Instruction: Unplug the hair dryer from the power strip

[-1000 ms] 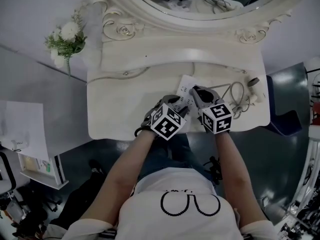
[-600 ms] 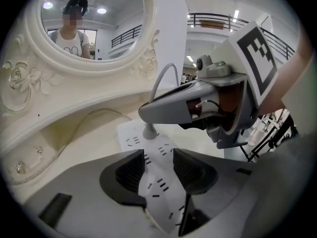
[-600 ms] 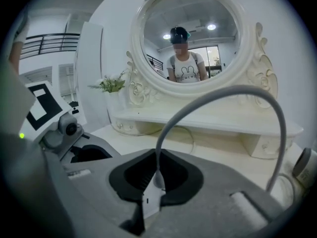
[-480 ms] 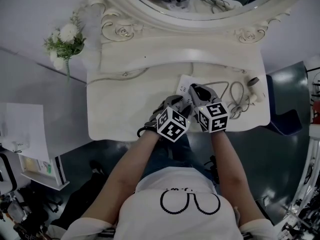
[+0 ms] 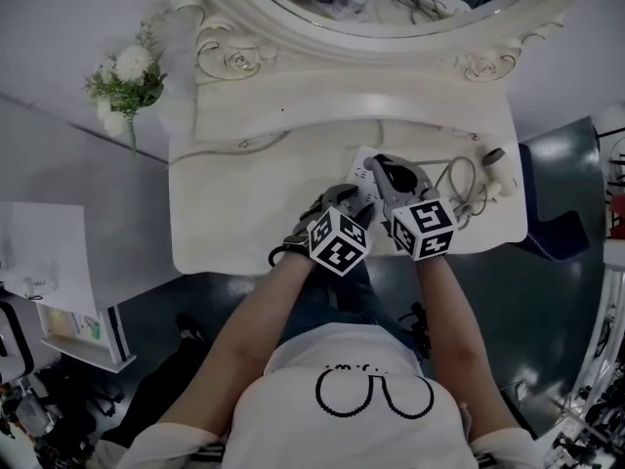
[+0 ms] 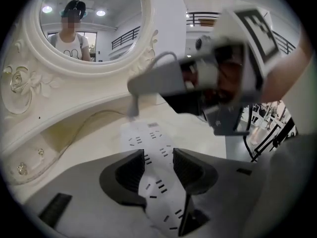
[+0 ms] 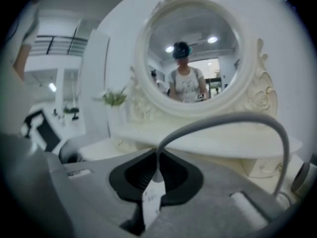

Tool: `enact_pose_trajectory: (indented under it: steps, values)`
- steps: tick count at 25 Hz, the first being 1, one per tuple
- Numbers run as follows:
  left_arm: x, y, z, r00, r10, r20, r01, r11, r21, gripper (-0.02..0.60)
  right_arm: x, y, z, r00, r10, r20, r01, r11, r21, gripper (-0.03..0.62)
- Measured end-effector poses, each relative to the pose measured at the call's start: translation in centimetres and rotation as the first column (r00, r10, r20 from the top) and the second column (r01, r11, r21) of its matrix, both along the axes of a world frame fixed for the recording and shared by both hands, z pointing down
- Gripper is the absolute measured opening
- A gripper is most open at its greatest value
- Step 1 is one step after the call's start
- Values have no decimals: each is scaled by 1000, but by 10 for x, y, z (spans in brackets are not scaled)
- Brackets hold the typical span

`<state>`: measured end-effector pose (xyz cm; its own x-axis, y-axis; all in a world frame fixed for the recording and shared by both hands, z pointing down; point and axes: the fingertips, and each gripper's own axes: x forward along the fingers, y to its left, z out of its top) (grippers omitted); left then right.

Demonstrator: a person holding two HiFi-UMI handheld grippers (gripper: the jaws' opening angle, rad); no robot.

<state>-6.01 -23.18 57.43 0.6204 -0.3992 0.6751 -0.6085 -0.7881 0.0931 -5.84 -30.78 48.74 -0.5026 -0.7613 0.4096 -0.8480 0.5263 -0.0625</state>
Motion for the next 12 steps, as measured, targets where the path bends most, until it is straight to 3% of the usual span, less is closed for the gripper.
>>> enact_pose_trajectory:
  steps: [3,8,10,12]
  values:
    - [-1,0,0,1000,-8,-3,8,1000,-10,179,24,-40,-38,993,91,78,-93,996,17,21]
    - [-2,0,-1,1000,-5,-6,5,1000,-6,179,58,-25,-21,985,121,119,-105,985,-134,23]
    - [-2,0,-1,1000,-2,-4,2,1000,-8,179,72,-15,-4,954,217,206,-162,954,-254,23]
    - [-2,0,-1,1000,0,-1,0,1000,-9,179,86,-5,15,894,334,298,-196,890,-411,25]
